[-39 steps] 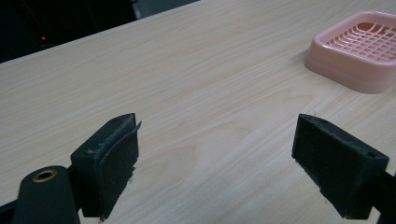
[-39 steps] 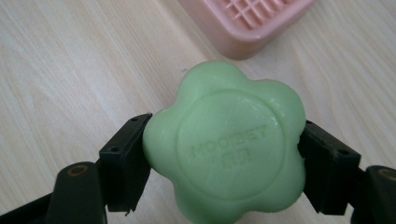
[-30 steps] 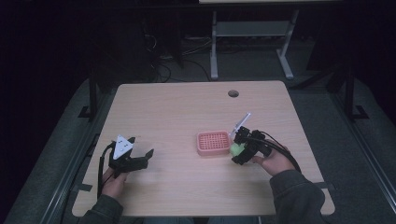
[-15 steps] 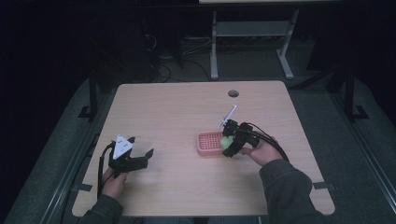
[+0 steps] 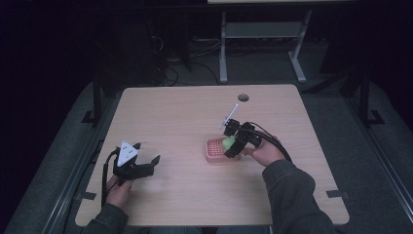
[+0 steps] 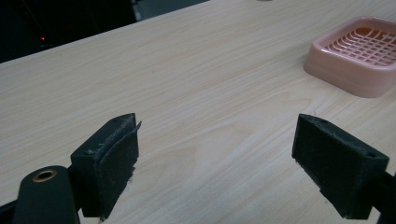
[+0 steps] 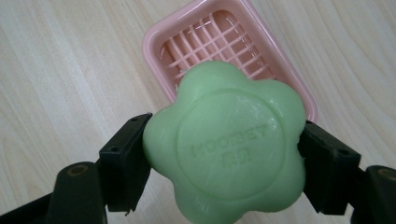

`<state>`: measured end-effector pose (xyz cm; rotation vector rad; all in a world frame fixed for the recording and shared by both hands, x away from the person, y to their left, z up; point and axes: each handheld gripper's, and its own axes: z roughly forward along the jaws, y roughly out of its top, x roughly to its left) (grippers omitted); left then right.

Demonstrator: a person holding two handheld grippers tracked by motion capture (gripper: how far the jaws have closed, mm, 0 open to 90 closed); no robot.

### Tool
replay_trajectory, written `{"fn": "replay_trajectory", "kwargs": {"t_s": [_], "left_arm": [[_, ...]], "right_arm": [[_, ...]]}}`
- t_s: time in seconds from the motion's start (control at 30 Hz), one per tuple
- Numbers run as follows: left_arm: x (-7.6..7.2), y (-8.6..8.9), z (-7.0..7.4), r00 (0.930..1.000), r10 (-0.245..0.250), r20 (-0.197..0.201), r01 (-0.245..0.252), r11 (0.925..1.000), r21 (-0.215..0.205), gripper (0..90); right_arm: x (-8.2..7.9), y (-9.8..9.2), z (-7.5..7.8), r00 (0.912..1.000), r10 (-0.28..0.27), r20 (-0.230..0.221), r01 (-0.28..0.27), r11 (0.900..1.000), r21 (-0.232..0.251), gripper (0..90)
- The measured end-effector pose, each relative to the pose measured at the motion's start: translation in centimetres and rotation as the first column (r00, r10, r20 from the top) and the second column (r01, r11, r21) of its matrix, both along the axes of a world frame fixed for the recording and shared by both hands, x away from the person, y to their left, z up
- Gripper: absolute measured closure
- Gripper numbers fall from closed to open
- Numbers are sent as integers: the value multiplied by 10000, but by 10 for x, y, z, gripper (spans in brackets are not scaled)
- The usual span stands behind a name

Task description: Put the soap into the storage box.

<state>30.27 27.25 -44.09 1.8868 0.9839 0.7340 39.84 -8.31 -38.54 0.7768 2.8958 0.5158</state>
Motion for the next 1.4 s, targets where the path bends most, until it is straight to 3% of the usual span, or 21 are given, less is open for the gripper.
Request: {"fn": "replay_trajectory", "kwargs": {"t_s": [0.27,0.43,0.97,1.4], "left_arm": [[0,0,0,10000,19,-15,-19,10000,-38,145],[0,0,0,10000,-3,-13,3,10000,1,145],[0,0,0,10000,-8,-20,8,10000,-9,144],[0,0,0,10000,-9,-21,9,10000,-25,145]], "right_arm": [[6,5,1,10000,13,18,-13,10000,3,258],[10,6,2,10000,-43,-18,43,9995,320,258],[17,7,-4,9998,-92,-191,97,9996,258,258],[23,14,4,9999,-22,-144,25,9999,160,258]]}}
